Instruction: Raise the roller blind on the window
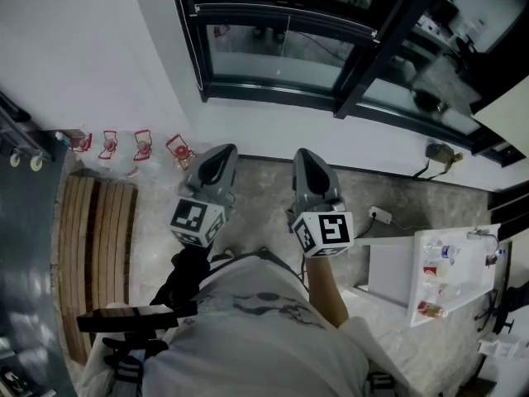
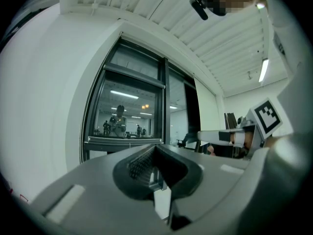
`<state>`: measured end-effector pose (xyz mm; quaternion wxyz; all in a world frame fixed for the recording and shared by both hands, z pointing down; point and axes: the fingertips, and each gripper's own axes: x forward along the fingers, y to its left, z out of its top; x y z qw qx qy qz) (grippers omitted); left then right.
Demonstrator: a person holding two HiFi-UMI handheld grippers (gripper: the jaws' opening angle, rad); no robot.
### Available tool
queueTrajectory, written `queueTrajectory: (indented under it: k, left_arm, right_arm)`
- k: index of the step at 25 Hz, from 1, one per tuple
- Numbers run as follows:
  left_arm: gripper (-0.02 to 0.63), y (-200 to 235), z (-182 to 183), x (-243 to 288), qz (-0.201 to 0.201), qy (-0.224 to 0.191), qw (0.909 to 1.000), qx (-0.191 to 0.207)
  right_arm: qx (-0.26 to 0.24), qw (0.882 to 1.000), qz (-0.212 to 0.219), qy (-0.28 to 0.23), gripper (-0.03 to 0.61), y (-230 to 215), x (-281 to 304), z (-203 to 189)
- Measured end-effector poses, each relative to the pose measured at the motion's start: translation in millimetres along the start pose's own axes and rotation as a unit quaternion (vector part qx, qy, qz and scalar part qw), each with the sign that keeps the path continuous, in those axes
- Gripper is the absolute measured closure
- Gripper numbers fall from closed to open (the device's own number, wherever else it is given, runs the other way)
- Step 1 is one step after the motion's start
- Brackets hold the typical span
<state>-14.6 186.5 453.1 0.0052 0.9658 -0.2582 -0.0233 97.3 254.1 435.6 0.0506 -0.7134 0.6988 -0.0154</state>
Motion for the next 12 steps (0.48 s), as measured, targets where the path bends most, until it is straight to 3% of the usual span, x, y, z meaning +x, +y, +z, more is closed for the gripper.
queueTrajectory:
  k: [12]
  left_arm:
    - [0.615, -3.8, -2.3, 0.7, -0.004, 0.002, 1.0, 0.001]
  right_arm:
    - [-0.007, 1.0, -0.003, 0.004, 0.581, 0.4, -4.8, -4.2]
